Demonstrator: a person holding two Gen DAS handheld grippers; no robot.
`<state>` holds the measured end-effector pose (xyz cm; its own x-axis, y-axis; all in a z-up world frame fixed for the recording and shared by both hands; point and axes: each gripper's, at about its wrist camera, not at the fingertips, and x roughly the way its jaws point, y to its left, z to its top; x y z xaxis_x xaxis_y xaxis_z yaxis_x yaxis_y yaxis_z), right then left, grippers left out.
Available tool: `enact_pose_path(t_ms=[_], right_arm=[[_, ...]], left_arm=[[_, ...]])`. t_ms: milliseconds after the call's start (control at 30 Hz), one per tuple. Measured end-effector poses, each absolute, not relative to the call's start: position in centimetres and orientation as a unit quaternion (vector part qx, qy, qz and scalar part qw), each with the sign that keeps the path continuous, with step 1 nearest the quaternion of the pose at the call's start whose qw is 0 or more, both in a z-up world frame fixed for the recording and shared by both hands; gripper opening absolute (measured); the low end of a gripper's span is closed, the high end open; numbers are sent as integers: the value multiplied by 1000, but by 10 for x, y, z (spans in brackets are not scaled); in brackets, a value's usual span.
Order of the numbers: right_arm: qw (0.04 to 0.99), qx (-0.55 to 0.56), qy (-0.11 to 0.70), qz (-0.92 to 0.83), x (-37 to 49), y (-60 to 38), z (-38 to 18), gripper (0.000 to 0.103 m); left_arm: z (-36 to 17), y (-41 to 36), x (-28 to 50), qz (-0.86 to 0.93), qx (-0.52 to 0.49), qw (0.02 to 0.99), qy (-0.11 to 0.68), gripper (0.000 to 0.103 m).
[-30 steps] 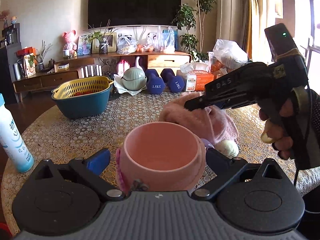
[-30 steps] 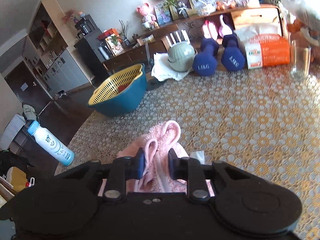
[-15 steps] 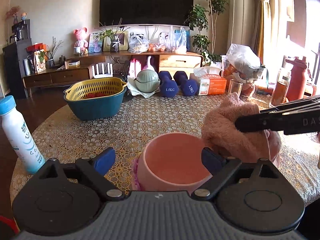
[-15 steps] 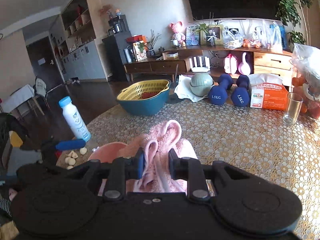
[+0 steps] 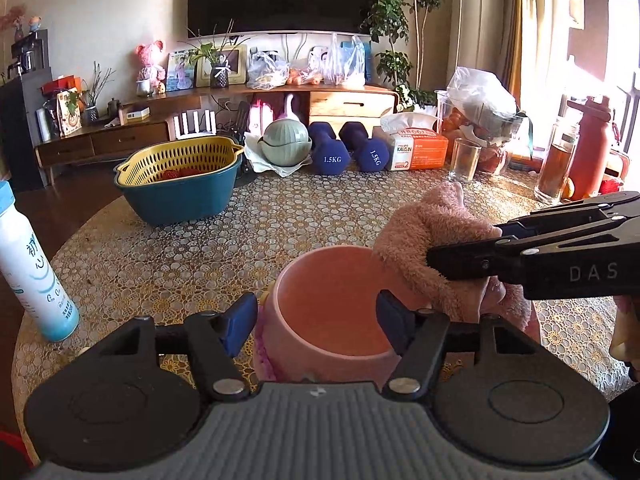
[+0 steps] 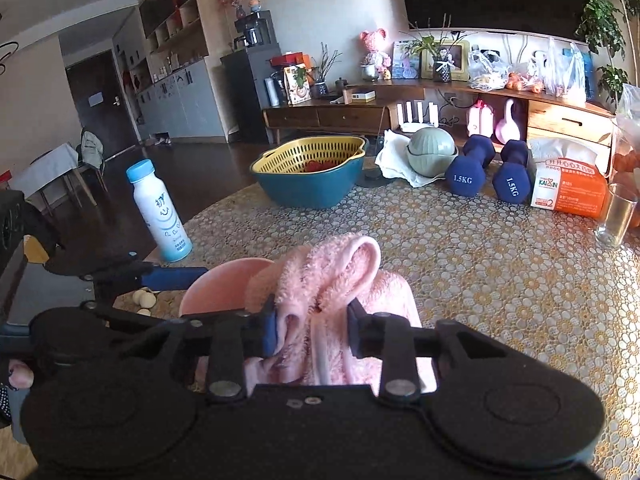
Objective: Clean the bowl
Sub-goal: 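Lift the mug with the left tool while the right tool brings the towel against it, then rub the towel in the right tool along the mug's outer wall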
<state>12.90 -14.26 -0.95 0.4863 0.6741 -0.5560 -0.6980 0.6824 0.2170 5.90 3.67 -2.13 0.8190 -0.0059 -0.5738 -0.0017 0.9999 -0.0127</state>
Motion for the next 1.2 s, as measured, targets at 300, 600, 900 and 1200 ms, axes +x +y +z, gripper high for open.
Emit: enact_pose_path(t_ms=[300,600,900,1200], right_arm=[[885,-33,310,347,131,-153,-25,21],[890,13,325,321,132,-188,-25,20],[878,-11,316,358,113,-160,-22,21],[892,-43,338,299,131,-173,-51,20]], left_arm=[[-18,35,62,5,9,954,300,51],[-19,37,63,11,7,951,308,49],[-18,36,63,7,6,952,307,49],[-18,38,62,6,4,951,308,49]])
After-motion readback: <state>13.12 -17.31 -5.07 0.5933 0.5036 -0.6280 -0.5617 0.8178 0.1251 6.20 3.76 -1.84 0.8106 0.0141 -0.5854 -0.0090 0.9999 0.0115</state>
